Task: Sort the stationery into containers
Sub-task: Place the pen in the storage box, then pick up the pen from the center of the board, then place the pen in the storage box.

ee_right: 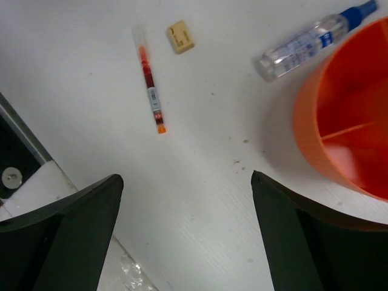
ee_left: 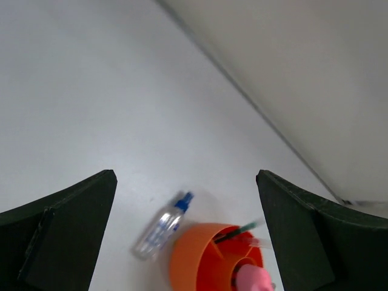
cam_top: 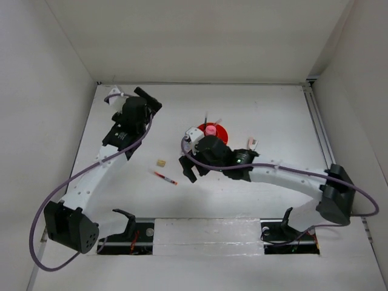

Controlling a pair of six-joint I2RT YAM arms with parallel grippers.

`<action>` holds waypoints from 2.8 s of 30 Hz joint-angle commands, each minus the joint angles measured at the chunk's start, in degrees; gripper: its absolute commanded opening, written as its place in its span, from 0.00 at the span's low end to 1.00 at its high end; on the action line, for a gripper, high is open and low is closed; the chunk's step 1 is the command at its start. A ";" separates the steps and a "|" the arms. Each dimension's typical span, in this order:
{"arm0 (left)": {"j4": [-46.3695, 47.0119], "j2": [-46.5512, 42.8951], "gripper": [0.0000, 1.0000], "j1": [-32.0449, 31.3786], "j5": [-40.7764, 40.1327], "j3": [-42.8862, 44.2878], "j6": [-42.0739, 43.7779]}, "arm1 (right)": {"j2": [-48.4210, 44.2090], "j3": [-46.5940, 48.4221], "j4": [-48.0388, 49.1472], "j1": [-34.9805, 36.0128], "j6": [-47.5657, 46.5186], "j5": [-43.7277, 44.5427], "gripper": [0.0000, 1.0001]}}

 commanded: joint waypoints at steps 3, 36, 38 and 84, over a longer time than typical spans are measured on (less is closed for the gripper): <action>-25.04 -12.60 1.00 -0.44 -11.74 -3.06 -15.06 | 11.71 9.26 5.96 2.71 -1.73 -4.49 0.89; -35.77 -30.65 1.00 -0.44 -17.46 -5.46 -11.29 | 40.66 21.68 -2.05 5.10 -4.55 -4.24 0.00; -36.29 -31.17 1.00 -0.44 -17.46 -5.46 -11.29 | 38.55 20.62 -0.48 5.10 -4.54 -7.20 0.00; 30.50 -16.60 0.00 -0.44 52.76 -24.45 2.06 | -3.11 5.23 14.13 -4.04 6.53 -8.37 0.00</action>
